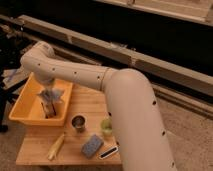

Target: Wipe tray with towel

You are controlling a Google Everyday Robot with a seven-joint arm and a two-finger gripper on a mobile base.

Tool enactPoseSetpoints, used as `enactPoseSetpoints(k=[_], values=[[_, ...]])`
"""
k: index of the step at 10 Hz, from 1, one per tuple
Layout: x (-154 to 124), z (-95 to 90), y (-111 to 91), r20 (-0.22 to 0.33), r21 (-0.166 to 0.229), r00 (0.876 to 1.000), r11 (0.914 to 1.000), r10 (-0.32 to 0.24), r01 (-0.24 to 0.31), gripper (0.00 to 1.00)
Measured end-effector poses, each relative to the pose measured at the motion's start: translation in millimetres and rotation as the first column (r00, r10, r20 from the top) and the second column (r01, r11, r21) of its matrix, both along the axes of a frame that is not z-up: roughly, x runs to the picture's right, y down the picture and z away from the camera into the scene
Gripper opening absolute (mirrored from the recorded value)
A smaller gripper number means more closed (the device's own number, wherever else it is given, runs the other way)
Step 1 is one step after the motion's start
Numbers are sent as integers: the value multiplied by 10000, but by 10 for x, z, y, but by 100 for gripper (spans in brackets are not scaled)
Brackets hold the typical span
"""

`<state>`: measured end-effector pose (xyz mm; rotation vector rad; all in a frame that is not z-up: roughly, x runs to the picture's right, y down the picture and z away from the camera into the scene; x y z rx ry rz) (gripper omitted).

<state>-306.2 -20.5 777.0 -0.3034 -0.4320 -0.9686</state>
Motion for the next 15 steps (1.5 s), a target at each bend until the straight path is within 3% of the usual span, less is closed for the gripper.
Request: enactPoseSetpoints(k=[4, 10, 13, 15], values=[[-140, 321, -62, -126, -322, 9987, 9983, -496, 492, 0], [-85, 1005, -171, -1021, -912, 9917, 9935, -779, 686, 0], [-123, 1163, -290, -1392, -679, 9878, 9959, -693, 603, 0], [-182, 1217, -361, -1822, -127, 9812, 9980, -638, 625, 0]])
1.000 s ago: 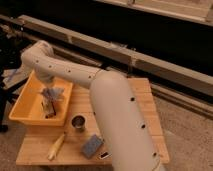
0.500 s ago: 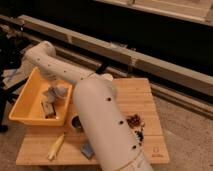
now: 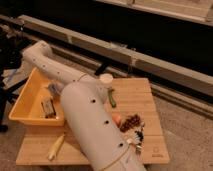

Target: Wipe tray with towel

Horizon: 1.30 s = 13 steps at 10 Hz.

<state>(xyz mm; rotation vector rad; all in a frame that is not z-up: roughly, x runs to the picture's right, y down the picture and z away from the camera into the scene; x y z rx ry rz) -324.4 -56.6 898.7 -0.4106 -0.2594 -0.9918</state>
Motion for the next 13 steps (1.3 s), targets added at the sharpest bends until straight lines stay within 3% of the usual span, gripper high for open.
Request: enactPoseSetpoints(k=[2, 4, 5, 7, 8, 10, 12, 13], values=[[-172, -9, -53, 216, 456, 9997, 9989, -77, 67, 0], [-496, -65, -28, 986, 594, 9944, 9977, -387, 329, 0], [-731, -114, 12, 1687, 631, 9838, 9967, -614, 514, 0], [-1008, -195, 131, 2909, 443, 9490, 9925, -1217, 1137, 0], [-1116, -237, 247, 3573, -40, 9173, 9818, -1759, 1898, 0], [-1249, -323, 392, 4324, -591, 8693, 9545, -2395, 2924, 0], [-1304, -382, 460, 4808, -788, 8347, 9348, -2687, 3463, 0], [-1291, -378, 458, 4822, -803, 8336, 9340, -2694, 3483, 0]])
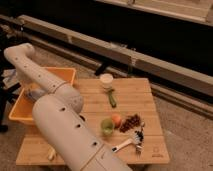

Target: Wipe tray with towel

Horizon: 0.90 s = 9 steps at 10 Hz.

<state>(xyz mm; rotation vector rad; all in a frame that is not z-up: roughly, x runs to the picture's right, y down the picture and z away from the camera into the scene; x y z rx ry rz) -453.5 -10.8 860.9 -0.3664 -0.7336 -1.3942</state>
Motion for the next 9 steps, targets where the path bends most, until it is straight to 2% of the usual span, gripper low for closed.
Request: enactPoseSetpoints(k=[2, 4, 7, 9], values=[[36, 22, -9, -178, 58, 9998, 10000, -1, 2, 0], [150, 64, -19, -866, 253, 9962, 9997, 52, -30, 0], [498, 152, -102, -2228, 940, 9739, 9953, 439, -233, 0], [684, 171, -139, -2962, 1382, 9521, 9897, 762, -362, 0]])
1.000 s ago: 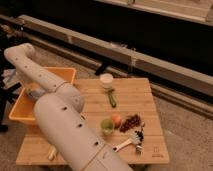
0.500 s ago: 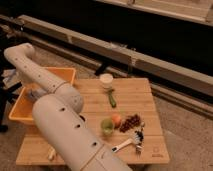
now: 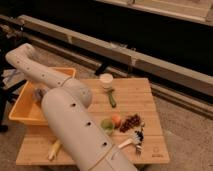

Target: Wipe tray with towel

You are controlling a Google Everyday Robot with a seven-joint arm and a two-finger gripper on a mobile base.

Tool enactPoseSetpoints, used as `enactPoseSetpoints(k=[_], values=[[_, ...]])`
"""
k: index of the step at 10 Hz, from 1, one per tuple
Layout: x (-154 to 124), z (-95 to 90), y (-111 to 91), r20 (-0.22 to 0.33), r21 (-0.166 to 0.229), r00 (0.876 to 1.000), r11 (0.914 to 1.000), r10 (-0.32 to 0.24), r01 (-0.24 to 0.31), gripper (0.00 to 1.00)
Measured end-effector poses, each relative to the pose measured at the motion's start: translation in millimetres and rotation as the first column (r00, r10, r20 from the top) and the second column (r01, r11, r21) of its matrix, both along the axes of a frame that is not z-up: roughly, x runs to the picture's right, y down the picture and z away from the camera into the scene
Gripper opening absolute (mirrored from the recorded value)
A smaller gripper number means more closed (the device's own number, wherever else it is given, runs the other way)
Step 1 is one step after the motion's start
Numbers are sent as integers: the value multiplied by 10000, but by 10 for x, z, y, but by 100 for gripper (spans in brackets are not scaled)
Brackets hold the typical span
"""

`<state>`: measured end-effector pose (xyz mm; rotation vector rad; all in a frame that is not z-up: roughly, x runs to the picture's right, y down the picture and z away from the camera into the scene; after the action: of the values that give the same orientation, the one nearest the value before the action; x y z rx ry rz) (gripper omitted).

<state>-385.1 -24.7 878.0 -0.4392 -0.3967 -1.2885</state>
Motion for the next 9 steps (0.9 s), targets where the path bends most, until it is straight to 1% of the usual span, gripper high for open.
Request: enactPoseSetpoints(k=[2, 3, 5, 6, 7, 8, 9], values=[[208, 45, -48, -726, 385, 9970, 9990, 267, -239, 0], [316, 75, -71, -1148, 636, 9925, 9974, 424, -352, 0], [483, 137, -117, -1752, 1021, 9820, 9934, 704, -530, 0], [630, 187, -160, -2248, 1316, 9699, 9892, 936, -650, 0], [710, 209, -187, -2548, 1524, 9611, 9859, 1066, -689, 0], [817, 235, -223, -2947, 1805, 9481, 9812, 1197, -677, 0], [904, 257, -250, -3289, 1989, 9362, 9782, 1239, -596, 0]])
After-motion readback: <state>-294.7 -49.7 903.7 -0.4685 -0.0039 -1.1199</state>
